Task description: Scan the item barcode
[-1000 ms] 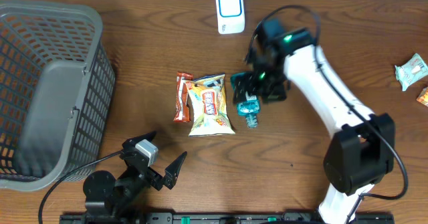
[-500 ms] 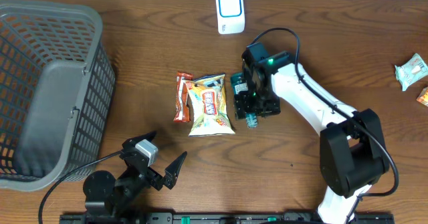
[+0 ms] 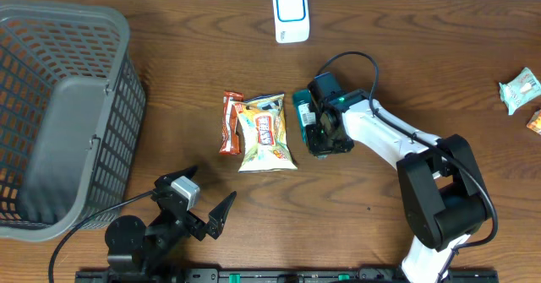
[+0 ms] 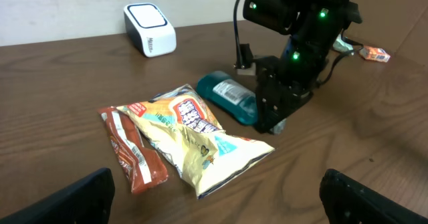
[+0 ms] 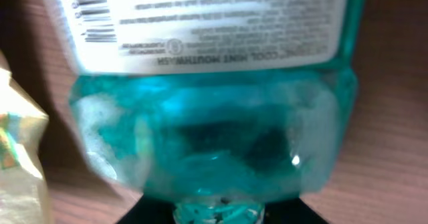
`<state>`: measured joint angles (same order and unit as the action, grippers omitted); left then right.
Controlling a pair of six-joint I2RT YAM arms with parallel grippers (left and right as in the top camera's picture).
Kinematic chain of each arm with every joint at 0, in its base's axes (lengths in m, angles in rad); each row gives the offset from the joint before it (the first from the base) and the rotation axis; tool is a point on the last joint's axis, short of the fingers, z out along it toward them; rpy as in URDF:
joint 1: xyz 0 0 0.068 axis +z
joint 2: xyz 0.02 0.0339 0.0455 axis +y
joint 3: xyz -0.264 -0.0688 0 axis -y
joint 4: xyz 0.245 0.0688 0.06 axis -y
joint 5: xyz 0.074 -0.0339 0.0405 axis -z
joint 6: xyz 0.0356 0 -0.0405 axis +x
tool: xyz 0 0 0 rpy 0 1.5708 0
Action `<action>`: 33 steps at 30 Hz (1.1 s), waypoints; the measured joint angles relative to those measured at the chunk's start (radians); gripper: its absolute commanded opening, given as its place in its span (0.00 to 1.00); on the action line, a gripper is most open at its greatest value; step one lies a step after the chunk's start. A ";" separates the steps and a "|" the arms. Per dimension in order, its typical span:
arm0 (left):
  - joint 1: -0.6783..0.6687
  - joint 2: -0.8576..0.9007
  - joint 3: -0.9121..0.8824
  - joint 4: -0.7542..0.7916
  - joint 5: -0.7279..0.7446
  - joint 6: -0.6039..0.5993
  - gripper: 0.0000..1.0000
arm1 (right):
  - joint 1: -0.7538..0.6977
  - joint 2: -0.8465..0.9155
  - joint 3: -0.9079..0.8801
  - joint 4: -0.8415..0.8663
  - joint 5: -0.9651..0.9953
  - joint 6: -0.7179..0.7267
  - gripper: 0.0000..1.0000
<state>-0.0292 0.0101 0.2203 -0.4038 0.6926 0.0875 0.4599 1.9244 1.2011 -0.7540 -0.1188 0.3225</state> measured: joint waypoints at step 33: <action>0.000 0.000 0.000 0.000 0.000 0.000 0.98 | 0.002 0.000 0.418 -0.870 -0.043 -0.036 0.01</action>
<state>-0.0292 0.0105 0.2203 -0.4042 0.6926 0.0875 0.4622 1.9240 1.6188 -1.6238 -0.1616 0.2863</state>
